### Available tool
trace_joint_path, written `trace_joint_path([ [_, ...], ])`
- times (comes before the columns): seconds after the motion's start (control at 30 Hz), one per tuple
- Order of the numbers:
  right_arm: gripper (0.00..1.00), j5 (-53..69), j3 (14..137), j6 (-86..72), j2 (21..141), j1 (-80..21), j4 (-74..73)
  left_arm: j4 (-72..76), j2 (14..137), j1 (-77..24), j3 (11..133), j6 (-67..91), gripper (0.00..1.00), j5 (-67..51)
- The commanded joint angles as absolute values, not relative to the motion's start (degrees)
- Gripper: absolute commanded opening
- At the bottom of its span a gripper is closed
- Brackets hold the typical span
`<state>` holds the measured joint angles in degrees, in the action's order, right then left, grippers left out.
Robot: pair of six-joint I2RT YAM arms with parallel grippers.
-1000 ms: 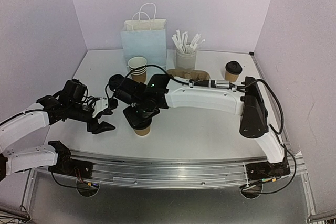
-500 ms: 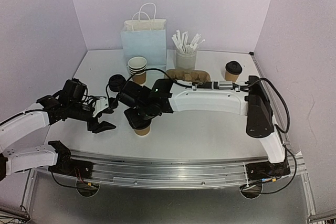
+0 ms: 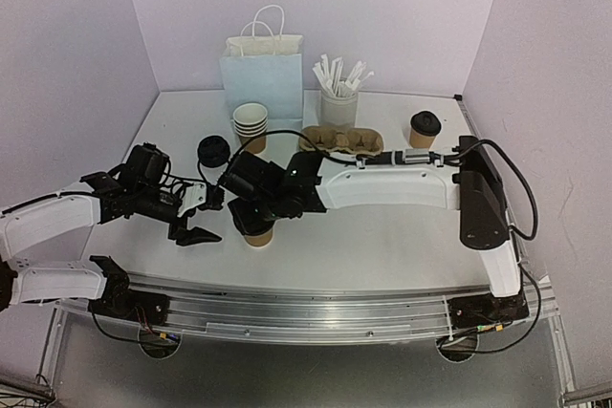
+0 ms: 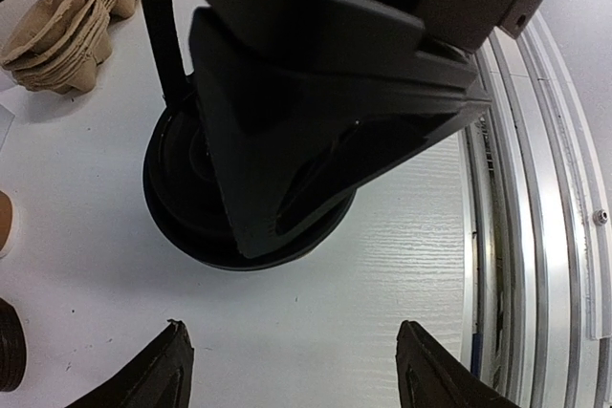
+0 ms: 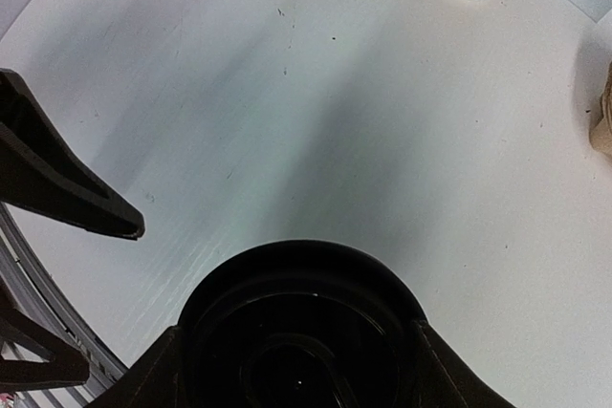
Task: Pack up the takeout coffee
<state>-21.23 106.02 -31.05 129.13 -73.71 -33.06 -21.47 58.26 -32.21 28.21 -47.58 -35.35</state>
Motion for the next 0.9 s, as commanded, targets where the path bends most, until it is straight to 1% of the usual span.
trace_joint_path([
  [0.0, 0.51, -8.55, 96.97, -32.93, 139.98, -73.93, -52.29, -18.05, 57.57, -32.43, 29.78, -44.92, 0.72, -34.1],
  [0.27, 0.4, -15.41, 106.27, -30.99, 132.89, -71.52, -52.43, -18.95, 56.39, -32.33, 30.79, -44.23, 0.73, -29.25],
  [0.5, 0.37, -19.87, 110.59, -30.87, 127.62, -70.1, -52.38, -18.82, 56.36, -32.33, 31.71, -43.33, 0.74, -28.24],
  [0.87, 0.35, -21.23, 109.53, -34.02, 121.61, -66.4, -51.93, -19.07, 55.82, -32.26, 32.97, -43.59, 0.76, -28.21],
])
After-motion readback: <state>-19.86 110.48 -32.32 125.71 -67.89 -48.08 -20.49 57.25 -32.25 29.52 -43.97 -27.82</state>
